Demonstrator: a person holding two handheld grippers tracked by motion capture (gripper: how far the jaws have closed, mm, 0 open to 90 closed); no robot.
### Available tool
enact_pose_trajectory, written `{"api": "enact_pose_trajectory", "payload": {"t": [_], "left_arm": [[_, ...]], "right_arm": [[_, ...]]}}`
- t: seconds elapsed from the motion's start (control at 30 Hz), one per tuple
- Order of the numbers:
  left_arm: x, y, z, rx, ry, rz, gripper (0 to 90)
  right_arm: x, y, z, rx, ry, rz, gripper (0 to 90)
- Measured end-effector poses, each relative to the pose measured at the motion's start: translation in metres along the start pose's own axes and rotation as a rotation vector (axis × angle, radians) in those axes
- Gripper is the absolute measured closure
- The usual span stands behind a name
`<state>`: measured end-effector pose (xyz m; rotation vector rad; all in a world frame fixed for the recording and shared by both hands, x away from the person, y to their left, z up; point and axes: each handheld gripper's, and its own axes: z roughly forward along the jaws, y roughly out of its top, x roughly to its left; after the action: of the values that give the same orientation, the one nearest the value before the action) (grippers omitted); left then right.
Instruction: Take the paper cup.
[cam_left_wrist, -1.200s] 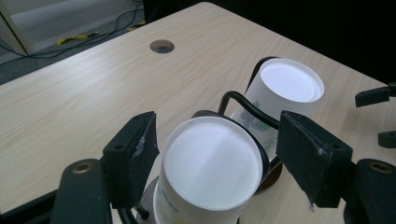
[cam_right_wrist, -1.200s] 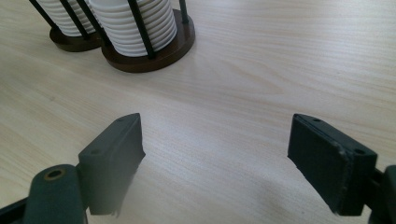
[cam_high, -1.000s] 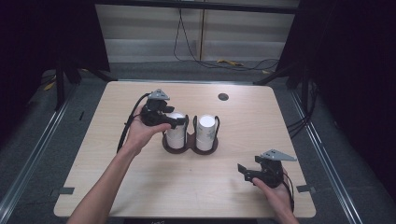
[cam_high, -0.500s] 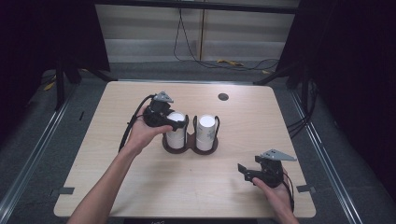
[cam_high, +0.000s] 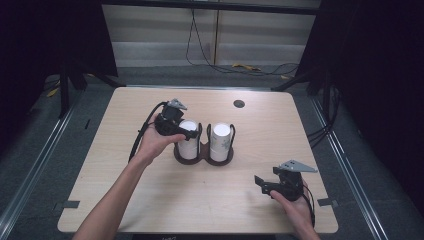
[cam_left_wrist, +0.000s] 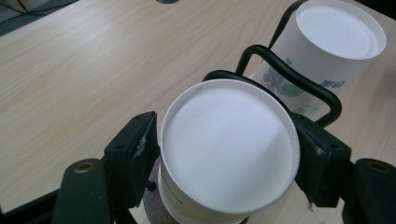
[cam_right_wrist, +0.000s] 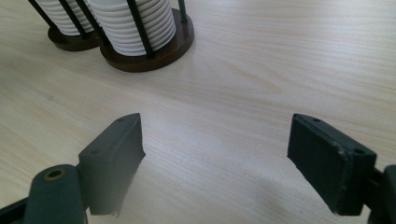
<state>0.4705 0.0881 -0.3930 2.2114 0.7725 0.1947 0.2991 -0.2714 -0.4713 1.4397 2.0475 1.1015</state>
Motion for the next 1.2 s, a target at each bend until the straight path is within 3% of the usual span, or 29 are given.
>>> {"api": "enact_pose_trajectory", "payload": {"t": [0.47, 0.53, 1.2], "left_arm": [[0.0, 0.003, -0.004, 0.017, 0.003, -0.004, 33.5], [-0.002, 0.004, -0.005, -0.007, 0.005, -0.002, 33.6], [-0.005, 0.01, -0.019, -0.067, 0.016, 0.014, 35.5]], "right_arm": [[0.0, 0.0, 0.0, 0.005, -0.001, 0.0, 18.4], [0.0, 0.0, 0.001, 0.005, -0.002, 0.001, 18.4], [0.0, 0.0, 0.0, 0.004, -0.002, 0.002, 18.5]]}}
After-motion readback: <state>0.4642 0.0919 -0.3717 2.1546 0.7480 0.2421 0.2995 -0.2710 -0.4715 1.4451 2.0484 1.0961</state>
